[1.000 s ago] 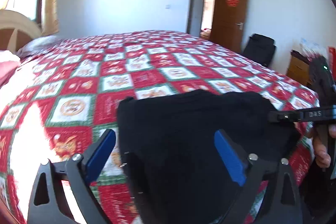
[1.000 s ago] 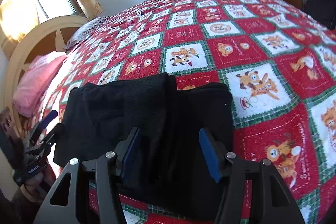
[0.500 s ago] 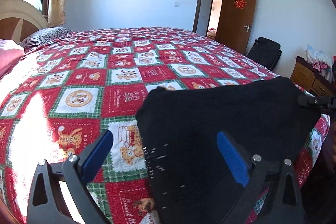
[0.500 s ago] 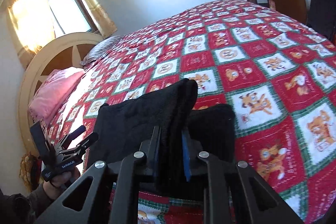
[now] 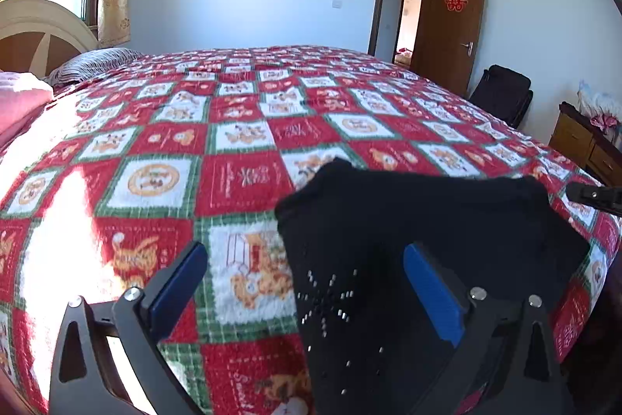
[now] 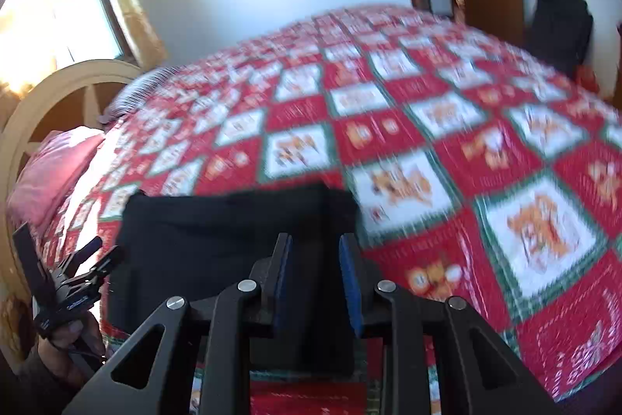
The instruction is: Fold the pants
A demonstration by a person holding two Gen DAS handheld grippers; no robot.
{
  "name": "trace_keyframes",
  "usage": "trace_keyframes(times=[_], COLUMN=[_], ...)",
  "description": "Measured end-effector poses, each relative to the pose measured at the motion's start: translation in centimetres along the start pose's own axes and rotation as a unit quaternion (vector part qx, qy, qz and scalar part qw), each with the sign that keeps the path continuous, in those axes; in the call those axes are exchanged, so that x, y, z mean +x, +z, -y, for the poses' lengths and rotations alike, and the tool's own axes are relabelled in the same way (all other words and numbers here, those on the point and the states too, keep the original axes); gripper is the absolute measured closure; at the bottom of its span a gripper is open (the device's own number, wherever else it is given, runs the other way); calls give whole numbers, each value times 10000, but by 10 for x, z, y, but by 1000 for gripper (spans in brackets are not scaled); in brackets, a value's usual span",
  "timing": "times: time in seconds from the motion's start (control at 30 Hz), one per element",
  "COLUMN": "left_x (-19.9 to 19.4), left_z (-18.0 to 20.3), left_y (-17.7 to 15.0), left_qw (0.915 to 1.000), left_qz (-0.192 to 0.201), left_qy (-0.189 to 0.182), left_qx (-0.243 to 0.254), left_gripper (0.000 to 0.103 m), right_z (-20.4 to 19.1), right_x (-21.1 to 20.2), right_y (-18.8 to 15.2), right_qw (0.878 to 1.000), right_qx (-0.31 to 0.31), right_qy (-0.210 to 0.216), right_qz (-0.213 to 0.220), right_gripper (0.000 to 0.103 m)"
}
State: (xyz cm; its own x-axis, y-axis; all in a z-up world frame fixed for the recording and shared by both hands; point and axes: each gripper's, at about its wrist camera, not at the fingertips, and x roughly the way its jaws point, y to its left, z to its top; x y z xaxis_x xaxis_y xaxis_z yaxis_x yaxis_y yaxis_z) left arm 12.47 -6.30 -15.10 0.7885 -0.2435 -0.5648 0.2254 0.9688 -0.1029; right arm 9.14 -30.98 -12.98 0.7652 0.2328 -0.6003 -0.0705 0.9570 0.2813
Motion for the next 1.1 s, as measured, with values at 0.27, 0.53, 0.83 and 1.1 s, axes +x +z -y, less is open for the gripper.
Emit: trace_keyframes(times=[0.27,0.53,0.83,1.1], left_x=[42,27,-1,9], left_z=[10,-2,0,5], left_y=[13,7,-1,-17], left_qw=[9957,9985,9990,9977], left_qz=[-433,-462,-433,-671], left_qy=[579,278,92,11], left_qx=[587,80,71,80], left_gripper=[0,0,0,0], right_z=[-7,14,-8,2], right_x=[65,44,-5,15], right_y=[9,3,-37,-54], right_qw=[9989,9981,9973,9951], right_qx=[-23,361,-318,-384], right_qy=[-96,114,293,159], right_qz=[-448,-488,-598,-900], right_gripper=[61,61,60,60])
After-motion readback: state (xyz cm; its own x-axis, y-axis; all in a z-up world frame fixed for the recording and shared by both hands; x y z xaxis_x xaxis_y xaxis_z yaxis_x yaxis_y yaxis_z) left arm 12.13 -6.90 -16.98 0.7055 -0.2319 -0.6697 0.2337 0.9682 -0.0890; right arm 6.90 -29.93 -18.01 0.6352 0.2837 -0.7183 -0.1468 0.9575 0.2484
